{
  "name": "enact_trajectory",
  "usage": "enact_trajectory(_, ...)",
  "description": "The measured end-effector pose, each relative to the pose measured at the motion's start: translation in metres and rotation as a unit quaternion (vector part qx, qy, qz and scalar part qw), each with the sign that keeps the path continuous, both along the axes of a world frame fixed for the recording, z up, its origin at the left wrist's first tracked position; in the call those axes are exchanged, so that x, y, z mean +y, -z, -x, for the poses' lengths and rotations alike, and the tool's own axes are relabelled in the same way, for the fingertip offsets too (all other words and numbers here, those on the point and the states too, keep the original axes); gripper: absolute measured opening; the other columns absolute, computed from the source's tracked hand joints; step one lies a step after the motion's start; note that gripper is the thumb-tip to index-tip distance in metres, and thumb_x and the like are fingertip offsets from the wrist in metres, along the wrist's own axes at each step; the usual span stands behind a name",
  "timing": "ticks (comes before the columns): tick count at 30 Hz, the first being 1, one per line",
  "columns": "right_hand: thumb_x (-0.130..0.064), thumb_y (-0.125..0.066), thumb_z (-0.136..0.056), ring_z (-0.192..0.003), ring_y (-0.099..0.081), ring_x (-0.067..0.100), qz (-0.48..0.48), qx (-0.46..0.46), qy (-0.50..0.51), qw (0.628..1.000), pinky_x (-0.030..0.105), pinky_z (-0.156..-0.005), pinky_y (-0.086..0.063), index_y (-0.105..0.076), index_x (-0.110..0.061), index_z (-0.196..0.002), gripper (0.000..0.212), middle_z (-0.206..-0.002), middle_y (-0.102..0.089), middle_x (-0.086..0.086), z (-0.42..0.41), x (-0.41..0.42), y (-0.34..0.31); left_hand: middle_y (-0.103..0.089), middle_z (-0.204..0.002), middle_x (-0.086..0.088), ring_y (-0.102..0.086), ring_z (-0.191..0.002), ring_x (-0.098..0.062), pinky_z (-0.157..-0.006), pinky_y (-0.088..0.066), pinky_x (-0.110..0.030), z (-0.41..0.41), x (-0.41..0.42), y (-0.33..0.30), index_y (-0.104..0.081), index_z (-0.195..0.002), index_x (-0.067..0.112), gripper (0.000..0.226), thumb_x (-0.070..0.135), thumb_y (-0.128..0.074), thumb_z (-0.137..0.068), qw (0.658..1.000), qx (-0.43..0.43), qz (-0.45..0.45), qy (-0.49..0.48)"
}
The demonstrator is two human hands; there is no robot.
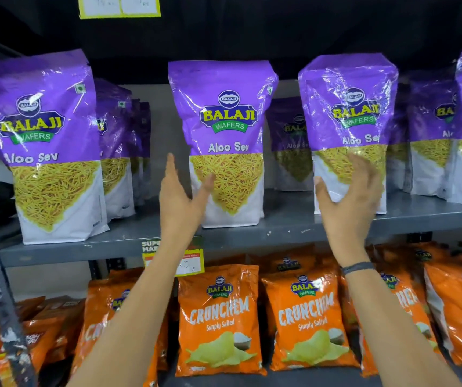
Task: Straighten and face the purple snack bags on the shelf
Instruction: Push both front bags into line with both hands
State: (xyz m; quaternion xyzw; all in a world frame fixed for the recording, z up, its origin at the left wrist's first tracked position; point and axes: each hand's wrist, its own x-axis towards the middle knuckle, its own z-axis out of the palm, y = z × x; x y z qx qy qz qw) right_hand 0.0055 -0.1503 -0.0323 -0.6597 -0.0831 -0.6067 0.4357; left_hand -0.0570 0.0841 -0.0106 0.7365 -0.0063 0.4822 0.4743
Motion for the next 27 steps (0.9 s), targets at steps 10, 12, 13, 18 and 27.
enact_trajectory(10, -0.076, -0.064, -0.051, -0.141, -0.021, 0.043, 0.043, 0.220, 0.046, 0.974, 0.054, -0.107, -0.028, -0.008, -0.017, -0.151, 0.129, -0.154, -0.016, 0.026, -0.028, -0.051, 0.012, -0.004, -0.158, -0.028, -0.013, -0.146, -0.044, -0.112, -0.031, -0.055, -0.019, -0.089, 0.020, 0.009, -0.152, 0.014, 0.146, 0.070, -0.075, -0.046, 0.957, 0.118, -0.078, -0.254)
enact_trajectory(12, -0.083, -0.057, -0.046, -0.139, -0.028, 0.041, 0.064, 0.228, 0.054, 0.970, 0.054, -0.105, -0.031, -0.005, -0.017, -0.151, 0.134, -0.154, -0.018, 0.026, -0.031, -0.051, 0.016, -0.006, -0.157, -0.032, -0.017, -0.144, -0.048, -0.112, -0.031, -0.055, -0.025, -0.088, 0.026, 0.006, -0.152, 0.013, 0.145, 0.070, -0.076, -0.046, 0.942, 0.129, -0.105, -0.291)
enact_trajectory(13, -0.085, -0.055, -0.045, -0.137, -0.032, 0.041, 0.064, 0.227, 0.057, 0.970, 0.053, -0.103, -0.032, -0.005, -0.018, -0.151, 0.135, -0.153, -0.022, 0.027, -0.033, -0.050, 0.017, -0.008, -0.156, -0.033, -0.020, -0.143, -0.049, -0.111, -0.032, -0.054, -0.027, -0.087, 0.028, 0.003, -0.152, 0.012, 0.144, 0.069, -0.076, -0.047, 0.937, 0.126, -0.119, -0.304)
enact_trajectory(18, -0.076, -0.065, -0.050, -0.129, -0.042, 0.040, 0.055, 0.211, 0.059, 0.974, 0.052, -0.098, -0.035, -0.009, -0.020, -0.151, 0.127, -0.148, -0.032, 0.024, -0.038, -0.049, 0.019, -0.027, -0.150, -0.035, -0.041, -0.130, -0.051, -0.097, -0.045, -0.057, -0.032, -0.084, 0.034, -0.006, -0.151, 0.014, 0.132, 0.066, -0.075, -0.052, 0.926, 0.097, -0.130, -0.341)
enact_trajectory(27, -0.072, -0.064, -0.057, -0.132, -0.036, 0.042, 0.042, 0.205, 0.047, 0.977, 0.052, -0.102, -0.031, -0.007, -0.021, -0.151, 0.121, -0.150, -0.027, 0.024, -0.041, -0.050, 0.021, -0.024, -0.153, -0.028, -0.037, -0.133, -0.048, -0.095, -0.044, -0.059, -0.030, -0.087, 0.035, -0.007, -0.153, 0.015, 0.123, 0.065, -0.070, -0.059, 0.918, 0.117, -0.132, -0.355)
